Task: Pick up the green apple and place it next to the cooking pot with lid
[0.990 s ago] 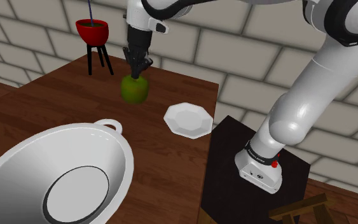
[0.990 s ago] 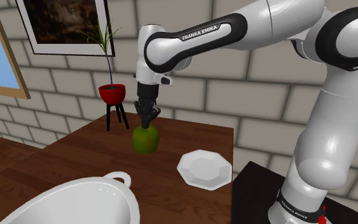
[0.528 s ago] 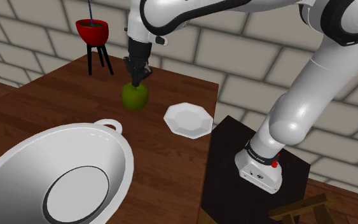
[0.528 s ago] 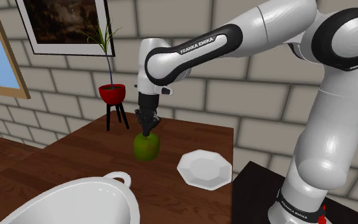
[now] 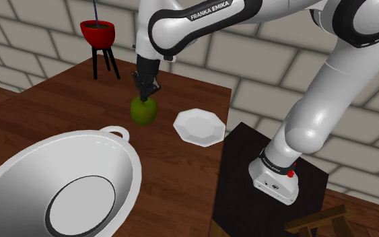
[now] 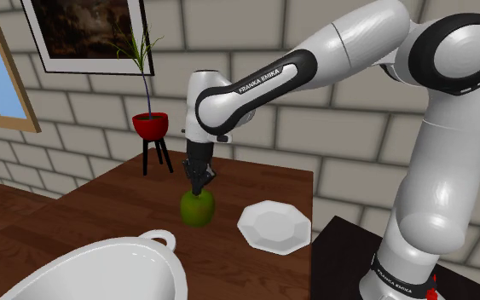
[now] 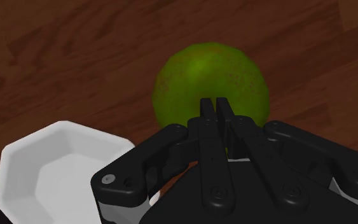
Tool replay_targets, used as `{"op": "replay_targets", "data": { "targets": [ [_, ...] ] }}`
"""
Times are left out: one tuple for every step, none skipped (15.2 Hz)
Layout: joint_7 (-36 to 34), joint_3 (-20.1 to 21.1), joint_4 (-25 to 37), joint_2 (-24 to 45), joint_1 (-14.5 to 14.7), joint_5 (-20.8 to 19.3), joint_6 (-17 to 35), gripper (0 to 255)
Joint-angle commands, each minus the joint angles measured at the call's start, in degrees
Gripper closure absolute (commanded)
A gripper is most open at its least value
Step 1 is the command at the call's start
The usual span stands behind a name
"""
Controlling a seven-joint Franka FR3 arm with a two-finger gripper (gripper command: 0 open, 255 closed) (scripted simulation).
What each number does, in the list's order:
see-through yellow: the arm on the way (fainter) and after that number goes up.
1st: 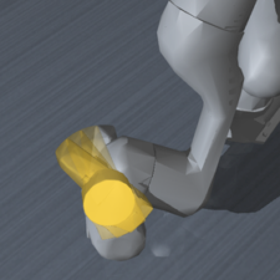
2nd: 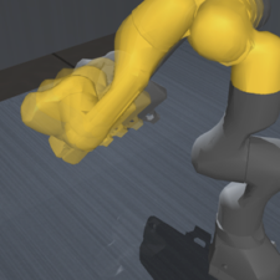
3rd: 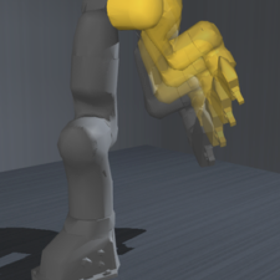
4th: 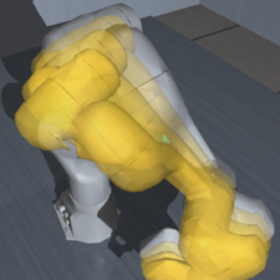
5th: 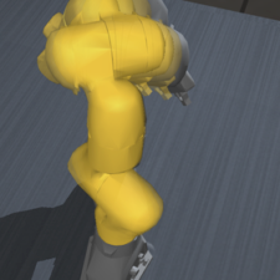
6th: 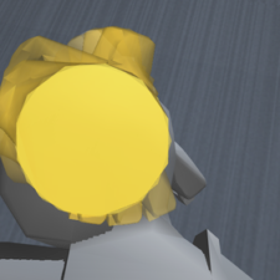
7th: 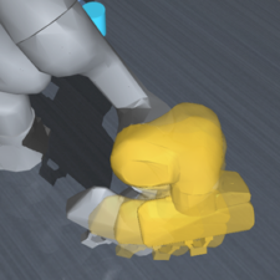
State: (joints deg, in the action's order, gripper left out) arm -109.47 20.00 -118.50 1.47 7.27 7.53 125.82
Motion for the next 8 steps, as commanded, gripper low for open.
{"op": "replay_targets", "data": {
  "targets": [
    [0.1,0.0,-1.0,0.4,0.0,0.0,1.4,255],
    [0.1,0.0,-1.4,0.7,0.0,-0.1,2.1,255],
    [0.1,0.0,-1.8,1.1,0.1,-0.2,2.9,255],
    [0.1,0.0,-2.2,1.3,0.1,-0.2,3.5,255],
    [0.1,0.0,-2.2,1.3,0.1,-0.2,3.5,255],
    [0.1,0.0,-2.2,1.3,0.1,-0.2,3.5,255],
    [0.1,0.0,-2.2,1.3,0.1,-0.2,3.5,255],
    [0.1,0.0,-2.2,1.3,0.1,-0.2,3.5,255]
  ]
}}
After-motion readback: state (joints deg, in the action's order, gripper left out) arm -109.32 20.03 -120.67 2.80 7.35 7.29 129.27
